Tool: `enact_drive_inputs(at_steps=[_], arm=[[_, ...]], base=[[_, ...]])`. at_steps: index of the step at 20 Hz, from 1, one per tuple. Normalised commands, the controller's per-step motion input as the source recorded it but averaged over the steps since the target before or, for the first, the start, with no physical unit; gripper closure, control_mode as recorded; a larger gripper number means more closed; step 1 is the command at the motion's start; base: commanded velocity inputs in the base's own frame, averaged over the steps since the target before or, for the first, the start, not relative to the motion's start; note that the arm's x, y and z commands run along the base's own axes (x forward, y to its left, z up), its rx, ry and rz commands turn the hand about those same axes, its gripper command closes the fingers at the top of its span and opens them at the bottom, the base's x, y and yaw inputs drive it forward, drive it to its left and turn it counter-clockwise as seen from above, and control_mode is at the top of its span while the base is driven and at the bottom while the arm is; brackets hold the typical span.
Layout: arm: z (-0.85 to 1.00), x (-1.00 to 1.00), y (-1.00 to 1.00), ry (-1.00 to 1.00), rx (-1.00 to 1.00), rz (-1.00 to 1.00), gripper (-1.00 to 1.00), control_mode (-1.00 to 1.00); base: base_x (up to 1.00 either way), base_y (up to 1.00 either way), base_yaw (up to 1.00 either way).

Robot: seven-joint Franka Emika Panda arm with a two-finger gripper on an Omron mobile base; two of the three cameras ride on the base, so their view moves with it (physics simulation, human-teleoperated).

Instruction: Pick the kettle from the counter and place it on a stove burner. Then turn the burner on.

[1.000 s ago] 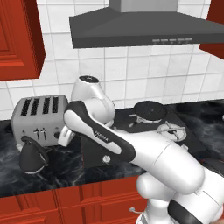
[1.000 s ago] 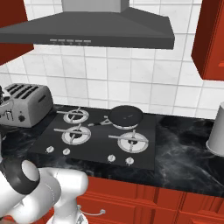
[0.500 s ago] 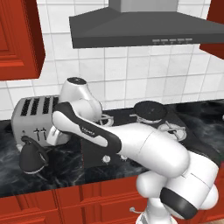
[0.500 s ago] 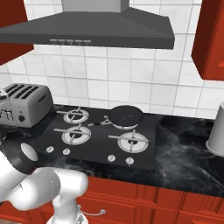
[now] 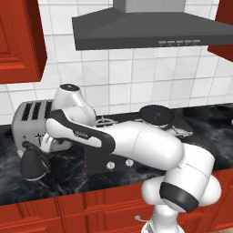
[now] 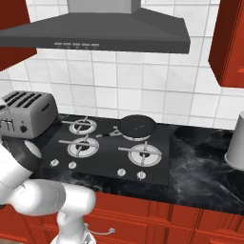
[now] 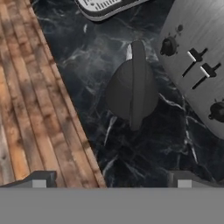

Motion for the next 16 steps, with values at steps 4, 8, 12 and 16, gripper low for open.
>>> enact_drive_inputs(at_steps=[4,8,12,16], arm=[[-0.23,0.16,0.24,0.00,-0.02,0.00,-1.00,-1.00],[-0.20,0.19,0.22,0.00,-0.01,0.00,-1.00,-1.00],[-0.19,0.20,0.20,0.00,0.00,0.00,-1.00,-1.00],[-0.20,0.24,0.19,0.00,0.00,0.00,-1.00,-1.00]], base=[[0.00,0.00,0.00],[0.00,0.00,0.00],[0.00,0.00,0.00],[0.00,0.00,0.00]])
